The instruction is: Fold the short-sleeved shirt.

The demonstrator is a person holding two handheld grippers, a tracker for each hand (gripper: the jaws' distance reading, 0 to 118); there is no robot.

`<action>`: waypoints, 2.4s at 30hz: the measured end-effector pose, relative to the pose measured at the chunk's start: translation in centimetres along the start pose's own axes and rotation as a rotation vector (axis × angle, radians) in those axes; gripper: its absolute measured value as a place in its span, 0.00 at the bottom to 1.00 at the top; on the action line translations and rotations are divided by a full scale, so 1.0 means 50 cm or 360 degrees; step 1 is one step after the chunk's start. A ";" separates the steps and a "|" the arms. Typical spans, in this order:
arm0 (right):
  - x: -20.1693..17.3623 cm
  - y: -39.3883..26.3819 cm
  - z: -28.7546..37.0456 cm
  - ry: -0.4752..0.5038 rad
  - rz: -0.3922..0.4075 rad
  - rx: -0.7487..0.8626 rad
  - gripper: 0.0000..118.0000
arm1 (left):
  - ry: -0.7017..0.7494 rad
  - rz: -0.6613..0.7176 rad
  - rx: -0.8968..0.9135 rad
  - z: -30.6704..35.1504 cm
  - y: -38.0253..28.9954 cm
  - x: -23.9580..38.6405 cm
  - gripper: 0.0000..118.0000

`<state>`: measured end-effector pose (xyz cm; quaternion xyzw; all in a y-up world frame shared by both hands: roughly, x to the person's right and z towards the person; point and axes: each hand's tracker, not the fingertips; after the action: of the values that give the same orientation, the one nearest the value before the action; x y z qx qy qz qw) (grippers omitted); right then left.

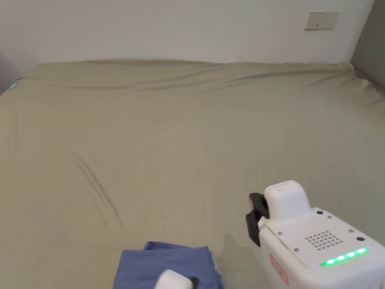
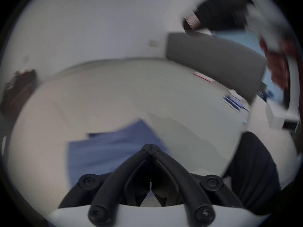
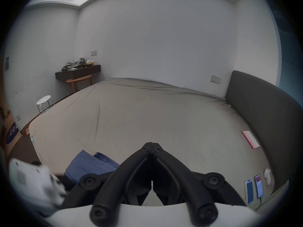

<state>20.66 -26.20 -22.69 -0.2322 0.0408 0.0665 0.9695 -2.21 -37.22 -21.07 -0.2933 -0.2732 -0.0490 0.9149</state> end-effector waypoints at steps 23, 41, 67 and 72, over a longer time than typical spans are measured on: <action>-0.153 -0.255 -0.222 0.0405 0.0203 -0.0764 0.00 | -0.0383 0.0950 -0.0478 -0.051 -0.058 -0.393 0.97; -0.126 -0.243 -0.213 0.0526 -0.0031 -0.0766 0.00 | -0.0798 0.1538 -0.0685 -0.210 -0.133 -0.359 0.28; -0.128 0.077 0.001 -0.0223 0.0227 0.0195 0.00 | 0.0074 0.0529 -0.0631 0.010 0.011 -0.401 0.28; -0.169 0.081 -0.016 -0.0174 0.0204 0.0188 0.00 | 0.0259 0.0553 -0.0638 0.062 -0.020 -0.511 0.28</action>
<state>11.67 -23.91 -24.26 -0.1676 0.0066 0.1384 0.9761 -25.53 -38.12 -31.95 -0.5061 -0.1292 0.0321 0.8522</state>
